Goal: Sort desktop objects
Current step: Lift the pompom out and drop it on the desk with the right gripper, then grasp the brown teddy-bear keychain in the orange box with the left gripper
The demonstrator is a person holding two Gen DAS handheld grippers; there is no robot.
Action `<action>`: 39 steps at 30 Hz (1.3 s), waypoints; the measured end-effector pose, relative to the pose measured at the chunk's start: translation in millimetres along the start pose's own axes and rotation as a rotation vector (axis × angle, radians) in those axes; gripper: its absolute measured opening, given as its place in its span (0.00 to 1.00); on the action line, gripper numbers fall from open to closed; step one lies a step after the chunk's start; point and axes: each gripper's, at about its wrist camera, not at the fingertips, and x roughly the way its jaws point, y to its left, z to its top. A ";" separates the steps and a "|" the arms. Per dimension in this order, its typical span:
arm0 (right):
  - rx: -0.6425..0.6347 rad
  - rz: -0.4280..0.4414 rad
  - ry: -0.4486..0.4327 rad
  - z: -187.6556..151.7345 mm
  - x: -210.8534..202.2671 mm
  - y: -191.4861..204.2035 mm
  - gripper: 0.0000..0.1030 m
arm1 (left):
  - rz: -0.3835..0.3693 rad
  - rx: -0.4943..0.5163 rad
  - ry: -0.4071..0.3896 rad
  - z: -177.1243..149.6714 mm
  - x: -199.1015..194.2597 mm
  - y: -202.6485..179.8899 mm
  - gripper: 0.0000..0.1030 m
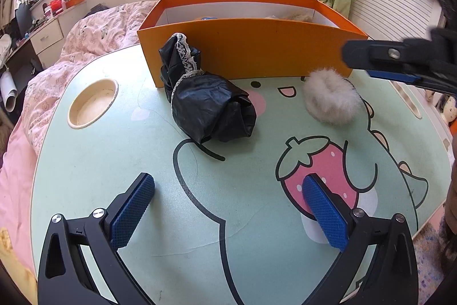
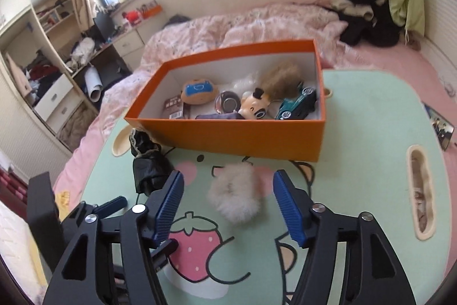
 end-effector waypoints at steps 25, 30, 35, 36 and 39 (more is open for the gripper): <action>-0.175 -0.245 0.070 -56.3 18.4 -7.7 1.00 | 0.005 -0.042 -0.005 -1.2 -4.3 13.4 1.00; -0.175 -0.245 0.070 -56.2 18.8 -8.2 1.00 | -0.056 -0.086 -0.125 19.1 -42.8 31.3 1.00; -0.175 -0.245 0.069 -56.7 19.1 -7.8 1.00 | -0.034 -0.041 -0.166 84.3 -59.1 35.5 0.90; -0.175 -0.245 0.069 -56.8 19.2 -7.7 1.00 | -0.051 -0.035 -0.156 99.8 -56.0 35.3 0.87; -0.175 -0.244 0.069 -56.9 19.0 -8.4 1.00 | -0.079 0.005 -0.074 143.2 -29.7 28.3 0.81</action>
